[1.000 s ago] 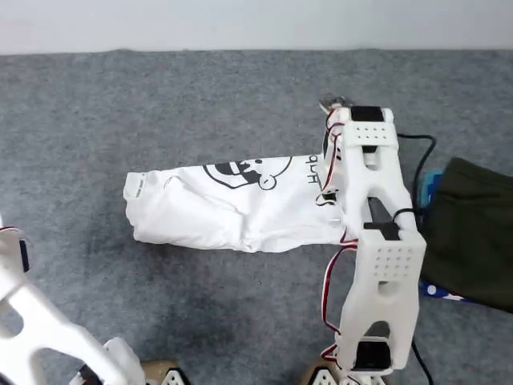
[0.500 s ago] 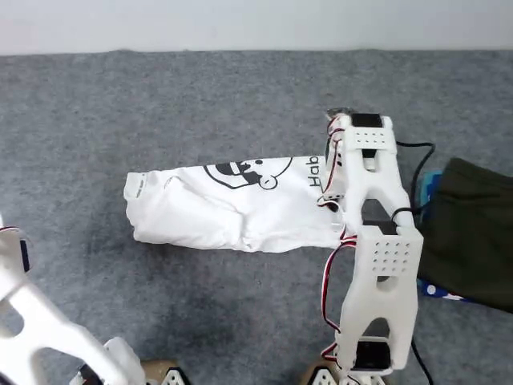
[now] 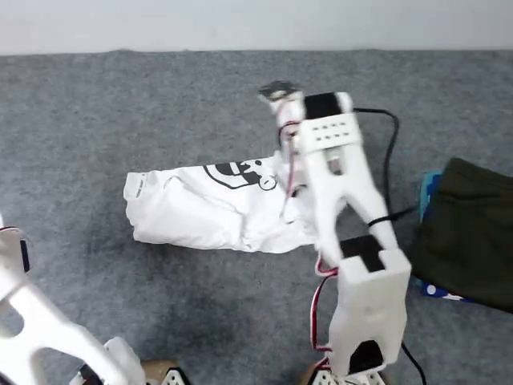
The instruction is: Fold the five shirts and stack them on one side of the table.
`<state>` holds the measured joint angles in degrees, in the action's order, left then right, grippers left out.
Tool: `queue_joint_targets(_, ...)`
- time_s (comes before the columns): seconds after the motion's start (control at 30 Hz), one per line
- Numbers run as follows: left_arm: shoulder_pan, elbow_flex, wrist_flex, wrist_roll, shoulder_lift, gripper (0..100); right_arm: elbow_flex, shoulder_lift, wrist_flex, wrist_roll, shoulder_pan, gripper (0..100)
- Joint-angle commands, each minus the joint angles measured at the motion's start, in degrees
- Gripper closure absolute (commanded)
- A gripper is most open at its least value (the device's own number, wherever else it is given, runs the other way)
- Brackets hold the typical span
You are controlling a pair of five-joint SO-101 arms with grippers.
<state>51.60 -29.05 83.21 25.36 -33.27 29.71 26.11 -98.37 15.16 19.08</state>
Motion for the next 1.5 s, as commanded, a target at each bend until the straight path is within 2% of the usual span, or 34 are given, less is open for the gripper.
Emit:
queue_joint_targets(0.0, 0.1, 0.4, 0.2, -0.5, -1.9, 99, 0.8, -4.9, 0.1, 0.6, 5.5, 98.9)
queue_joint_targets(0.5, 0.1, 0.3, 0.0, -1.8, -1.9, 99, 0.8, -2.9, 18.0, 0.7, 23.3, 98.7)
queue_joint_targets(0.87, 0.1, -0.3, -0.3, -3.4, -1.8, 99, 1.5, 5.1, 25.5, 0.7, 27.3, 98.7)
queue_joint_targets(1.2, 0.4, -4.9, -2.3, -3.4, -1.9, 99, 20.3, 16.6, 25.2, 0.5, 29.2, 93.9)
queue_joint_targets(1.47, 0.2, -4.8, -2.4, -3.4, -1.9, 99, 36.9, 26.7, 19.8, 0.6, 31.8, 93.1)
